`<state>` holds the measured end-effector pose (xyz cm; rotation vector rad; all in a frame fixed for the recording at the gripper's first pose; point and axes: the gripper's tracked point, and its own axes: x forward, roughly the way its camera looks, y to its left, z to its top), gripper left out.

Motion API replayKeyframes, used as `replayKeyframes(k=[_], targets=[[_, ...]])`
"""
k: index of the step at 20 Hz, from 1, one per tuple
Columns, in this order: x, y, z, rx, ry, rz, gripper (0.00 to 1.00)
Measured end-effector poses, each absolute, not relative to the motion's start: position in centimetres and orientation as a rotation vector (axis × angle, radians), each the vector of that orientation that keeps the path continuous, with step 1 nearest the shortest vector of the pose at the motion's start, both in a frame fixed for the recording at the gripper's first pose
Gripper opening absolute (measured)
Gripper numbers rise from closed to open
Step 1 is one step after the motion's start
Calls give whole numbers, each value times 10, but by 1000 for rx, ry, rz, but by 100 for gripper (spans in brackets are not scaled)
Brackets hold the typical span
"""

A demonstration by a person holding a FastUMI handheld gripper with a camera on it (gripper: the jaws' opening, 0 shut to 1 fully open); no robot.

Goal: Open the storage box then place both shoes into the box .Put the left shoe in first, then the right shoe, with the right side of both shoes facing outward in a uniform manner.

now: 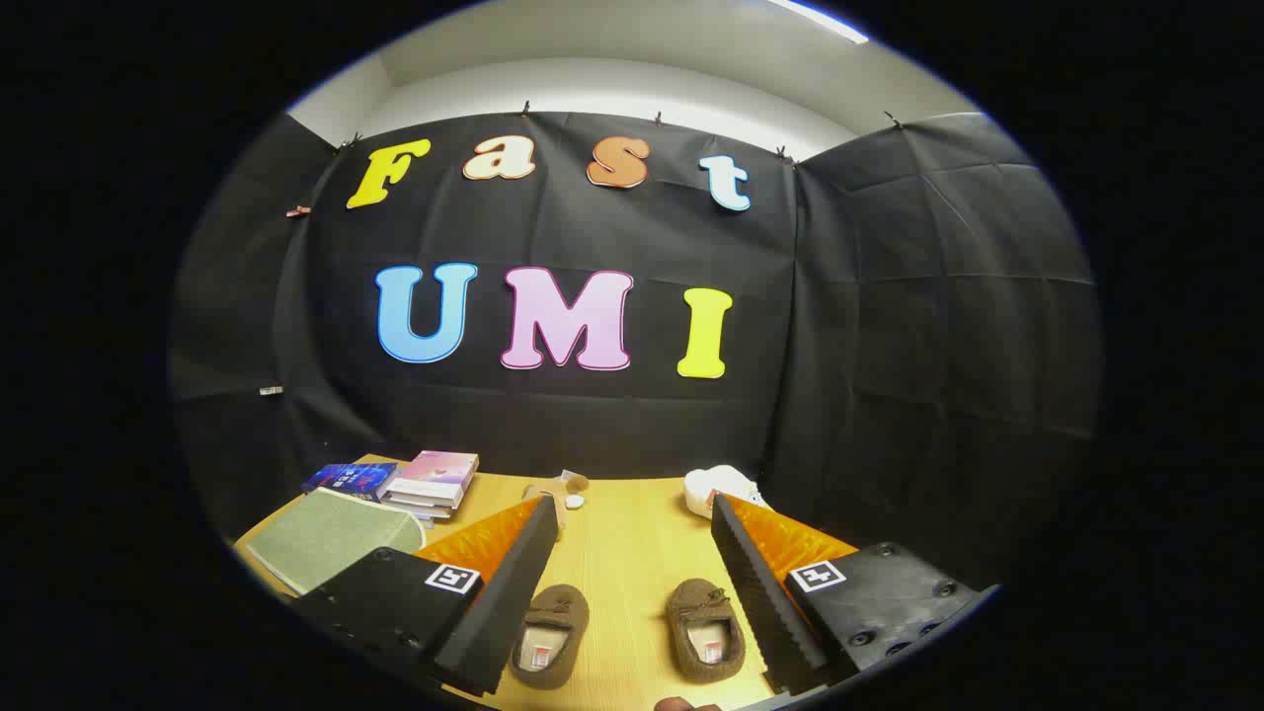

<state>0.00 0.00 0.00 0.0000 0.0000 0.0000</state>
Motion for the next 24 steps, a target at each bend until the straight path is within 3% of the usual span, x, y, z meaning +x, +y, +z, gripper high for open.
replayKeyframes(k=[16,24], targets=[[0,22,-12,10,58,16,98],[9,47,-24,36,102,112,98]])
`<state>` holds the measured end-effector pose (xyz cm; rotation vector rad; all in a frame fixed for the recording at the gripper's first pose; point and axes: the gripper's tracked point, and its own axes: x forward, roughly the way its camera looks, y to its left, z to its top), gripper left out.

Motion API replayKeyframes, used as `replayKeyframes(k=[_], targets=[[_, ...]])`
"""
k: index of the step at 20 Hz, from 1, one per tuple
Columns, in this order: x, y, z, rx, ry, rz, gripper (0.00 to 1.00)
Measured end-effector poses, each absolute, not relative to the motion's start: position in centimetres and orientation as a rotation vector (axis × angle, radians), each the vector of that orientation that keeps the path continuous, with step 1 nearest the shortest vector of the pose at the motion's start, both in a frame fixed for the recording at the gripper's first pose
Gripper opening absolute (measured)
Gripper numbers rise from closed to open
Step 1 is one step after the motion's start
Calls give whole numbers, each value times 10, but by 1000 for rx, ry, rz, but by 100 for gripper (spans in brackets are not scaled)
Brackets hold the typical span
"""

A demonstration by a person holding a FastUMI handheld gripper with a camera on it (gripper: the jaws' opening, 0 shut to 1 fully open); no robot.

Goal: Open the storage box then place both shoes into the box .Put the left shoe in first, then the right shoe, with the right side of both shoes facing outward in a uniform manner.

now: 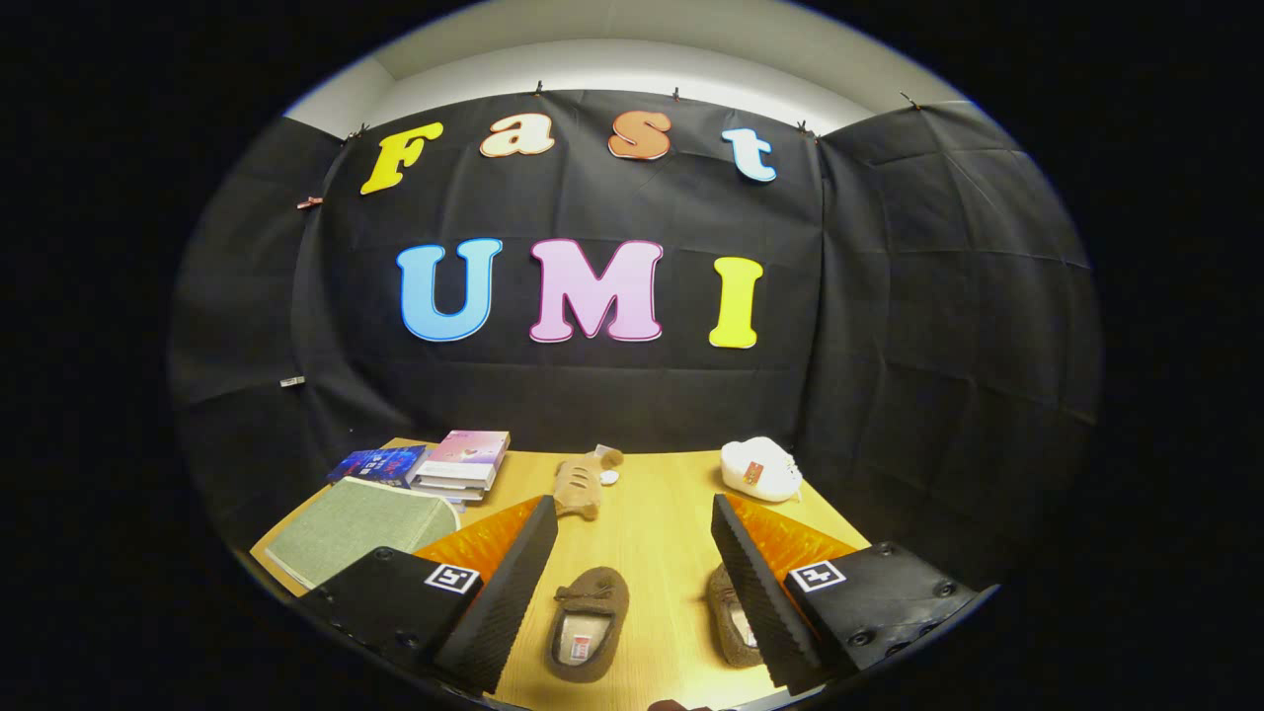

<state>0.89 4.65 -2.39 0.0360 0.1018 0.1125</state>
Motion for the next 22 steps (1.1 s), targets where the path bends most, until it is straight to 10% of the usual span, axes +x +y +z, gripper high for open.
replayKeyframes(k=[22], targets=[[-73,238,-173,393,820,1015,98]])
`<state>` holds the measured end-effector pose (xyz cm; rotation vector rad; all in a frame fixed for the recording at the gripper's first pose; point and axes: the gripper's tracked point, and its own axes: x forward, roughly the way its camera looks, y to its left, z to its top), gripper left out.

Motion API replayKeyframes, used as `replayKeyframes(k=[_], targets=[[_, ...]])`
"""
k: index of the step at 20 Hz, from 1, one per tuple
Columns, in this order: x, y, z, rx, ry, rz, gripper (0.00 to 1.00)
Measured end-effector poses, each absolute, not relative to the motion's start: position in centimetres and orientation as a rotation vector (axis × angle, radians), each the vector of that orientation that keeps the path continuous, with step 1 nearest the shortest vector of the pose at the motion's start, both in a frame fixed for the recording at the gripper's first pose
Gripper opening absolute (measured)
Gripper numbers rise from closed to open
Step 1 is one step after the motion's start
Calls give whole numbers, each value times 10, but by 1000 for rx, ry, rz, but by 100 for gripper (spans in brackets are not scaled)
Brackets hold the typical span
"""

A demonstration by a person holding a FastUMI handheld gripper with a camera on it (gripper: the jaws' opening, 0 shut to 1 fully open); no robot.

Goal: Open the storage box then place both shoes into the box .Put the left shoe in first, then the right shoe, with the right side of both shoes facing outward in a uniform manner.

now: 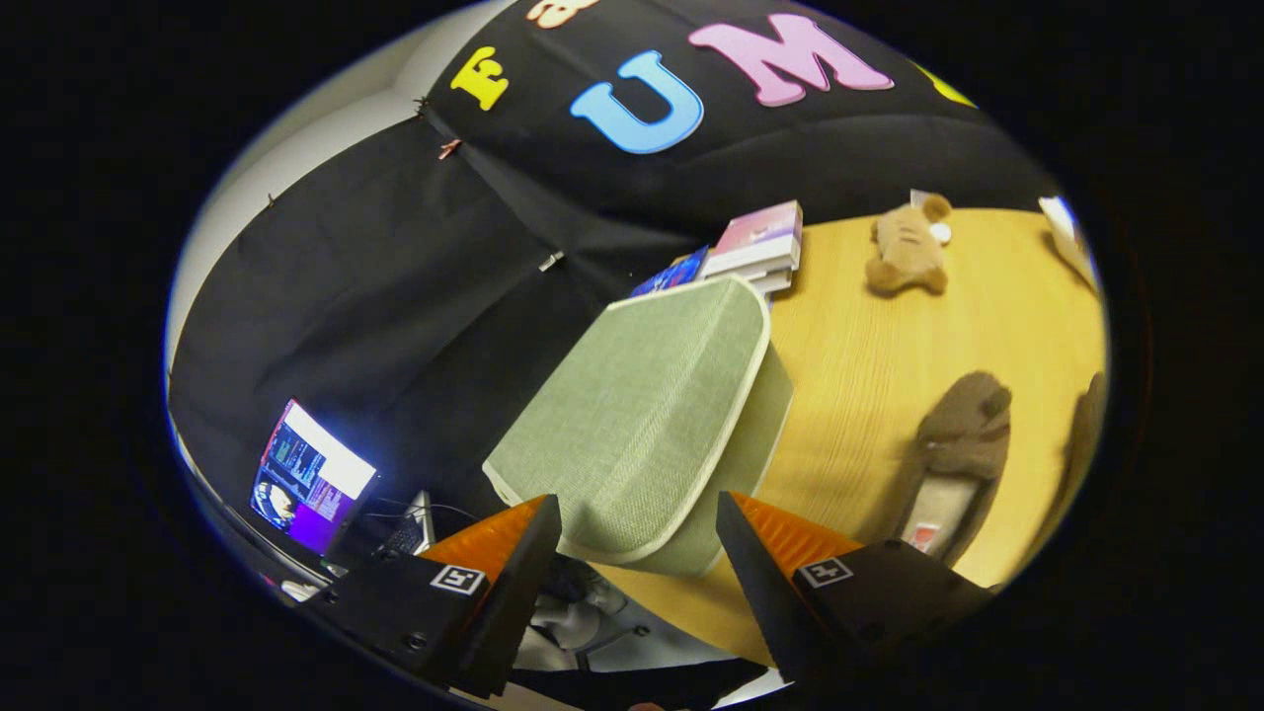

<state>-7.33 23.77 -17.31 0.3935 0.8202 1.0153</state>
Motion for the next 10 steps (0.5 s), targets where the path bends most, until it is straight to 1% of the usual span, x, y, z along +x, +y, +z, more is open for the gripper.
replayKeyframes(k=[7,10], targets=[[-65,269,-190,681,1025,1069,98],[-58,277,-194,831,1112,1042,98]])
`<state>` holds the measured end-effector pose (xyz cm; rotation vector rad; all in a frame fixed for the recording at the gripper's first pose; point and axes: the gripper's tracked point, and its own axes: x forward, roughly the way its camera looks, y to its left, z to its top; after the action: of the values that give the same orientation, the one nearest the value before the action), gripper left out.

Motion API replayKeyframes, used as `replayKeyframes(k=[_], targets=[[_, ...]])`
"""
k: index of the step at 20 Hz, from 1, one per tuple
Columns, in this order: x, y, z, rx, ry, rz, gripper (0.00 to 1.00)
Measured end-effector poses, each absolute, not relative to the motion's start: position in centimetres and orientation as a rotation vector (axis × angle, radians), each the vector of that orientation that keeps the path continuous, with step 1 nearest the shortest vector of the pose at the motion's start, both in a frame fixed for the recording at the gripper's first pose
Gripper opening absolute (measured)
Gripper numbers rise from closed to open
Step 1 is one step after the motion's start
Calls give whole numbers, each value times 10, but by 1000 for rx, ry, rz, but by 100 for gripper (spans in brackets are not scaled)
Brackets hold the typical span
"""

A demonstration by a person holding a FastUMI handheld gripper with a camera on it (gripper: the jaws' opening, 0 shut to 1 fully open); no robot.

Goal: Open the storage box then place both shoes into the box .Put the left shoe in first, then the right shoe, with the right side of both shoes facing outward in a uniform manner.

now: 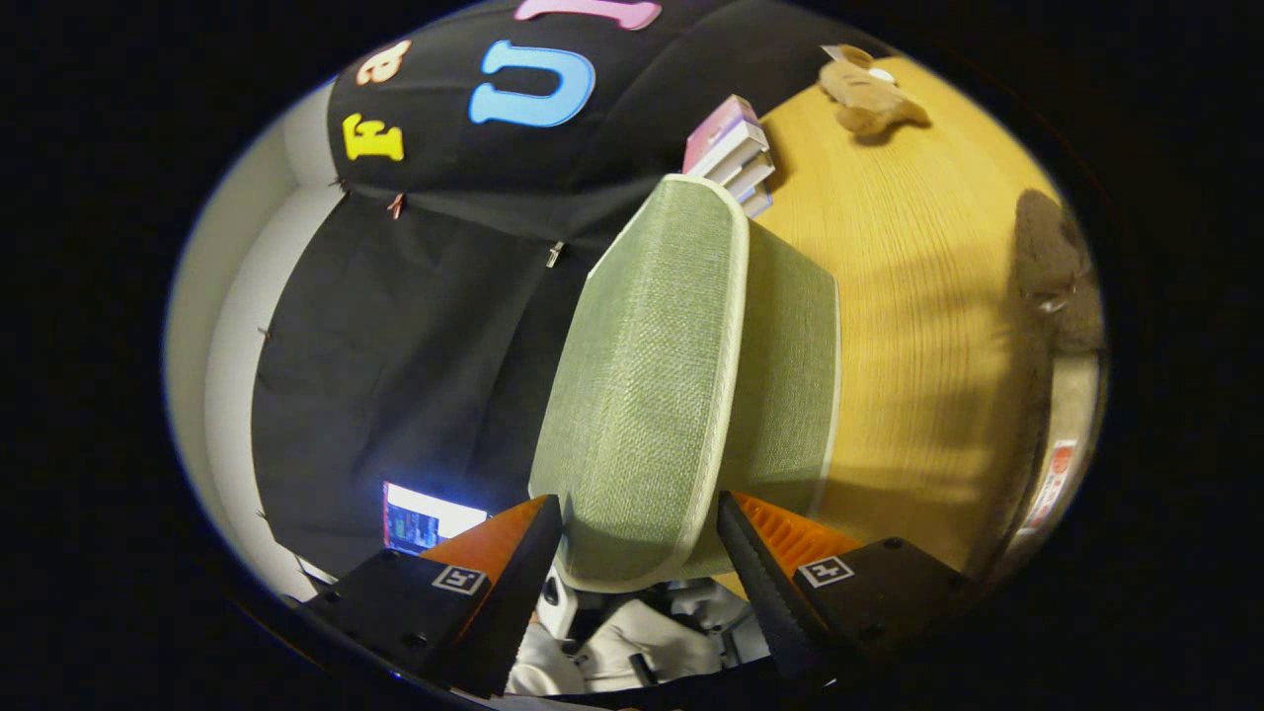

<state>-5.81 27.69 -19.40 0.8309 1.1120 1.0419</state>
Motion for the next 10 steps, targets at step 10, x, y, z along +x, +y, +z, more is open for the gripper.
replayKeyframes(k=[10], targets=[[-57,274,-165,1184,1247,969,64]])
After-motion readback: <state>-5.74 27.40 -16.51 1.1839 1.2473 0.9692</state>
